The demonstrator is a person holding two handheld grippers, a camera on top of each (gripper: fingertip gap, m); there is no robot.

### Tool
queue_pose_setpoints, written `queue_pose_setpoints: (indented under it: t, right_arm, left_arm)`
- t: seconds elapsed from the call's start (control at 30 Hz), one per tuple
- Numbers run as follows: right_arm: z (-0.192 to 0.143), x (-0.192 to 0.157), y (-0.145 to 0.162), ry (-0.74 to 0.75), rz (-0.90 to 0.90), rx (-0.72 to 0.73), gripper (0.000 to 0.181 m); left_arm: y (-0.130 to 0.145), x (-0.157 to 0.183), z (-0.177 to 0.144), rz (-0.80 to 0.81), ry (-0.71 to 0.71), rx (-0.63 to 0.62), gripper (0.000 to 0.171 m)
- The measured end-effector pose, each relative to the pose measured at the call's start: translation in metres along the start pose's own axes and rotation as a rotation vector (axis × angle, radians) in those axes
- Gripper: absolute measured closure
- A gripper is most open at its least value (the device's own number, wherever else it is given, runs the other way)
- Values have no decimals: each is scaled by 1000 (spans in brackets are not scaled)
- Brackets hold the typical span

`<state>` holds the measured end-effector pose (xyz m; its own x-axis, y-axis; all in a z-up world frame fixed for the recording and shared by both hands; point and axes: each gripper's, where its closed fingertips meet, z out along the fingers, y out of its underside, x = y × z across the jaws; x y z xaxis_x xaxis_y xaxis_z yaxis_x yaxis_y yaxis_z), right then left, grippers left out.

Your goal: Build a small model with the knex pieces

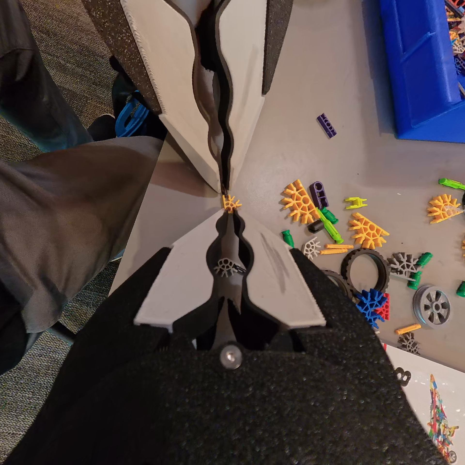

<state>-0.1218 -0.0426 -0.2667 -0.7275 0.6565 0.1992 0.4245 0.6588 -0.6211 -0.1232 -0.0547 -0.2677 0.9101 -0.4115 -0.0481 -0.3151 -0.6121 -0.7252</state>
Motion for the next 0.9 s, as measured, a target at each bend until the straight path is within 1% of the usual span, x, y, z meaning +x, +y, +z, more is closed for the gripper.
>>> queue_pose_setpoints:
  t: [0.03,0.13,0.3,0.37,0.43,0.5,0.6,0.67,0.77,0.83,0.9]
  right_arm:
    - [0,1,1,6,1,-2,181]
    - [1,-1,2,-2,-2,-5,181]
    - [0,2,3,4,9,-15,181]
    - [-2,6,5,30,4,-23,175]
    - [-7,4,2,18,5,-2,175]
    - [-16,-2,-4,-9,13,36,169]
    - [-38,-25,-17,-87,-17,128,167]
    - [-46,-32,-11,-94,8,138,162]
    - [-59,-44,-2,-89,43,155,160]
    - [-76,-72,-12,-128,34,232,159]
    - [-83,-108,-19,-177,21,284,160]
  left_arm:
    - [0,-1,-1,-15,-2,10,171]
    - [-6,-1,-6,-75,21,76,171]
    - [0,-3,-3,-62,-3,38,171]
    - [0,-4,-3,-71,-5,42,171]
    - [0,-5,-3,-79,-12,47,171]
    - [1,-3,-2,-73,-11,44,171]
    - [0,-3,-1,-90,-3,61,171]
    - [0,-3,-1,-99,2,68,171]
    - [0,-3,0,-102,4,55,170]
    - [-1,-3,0,-114,20,68,170]
    - [-2,-1,-2,-120,48,85,170]
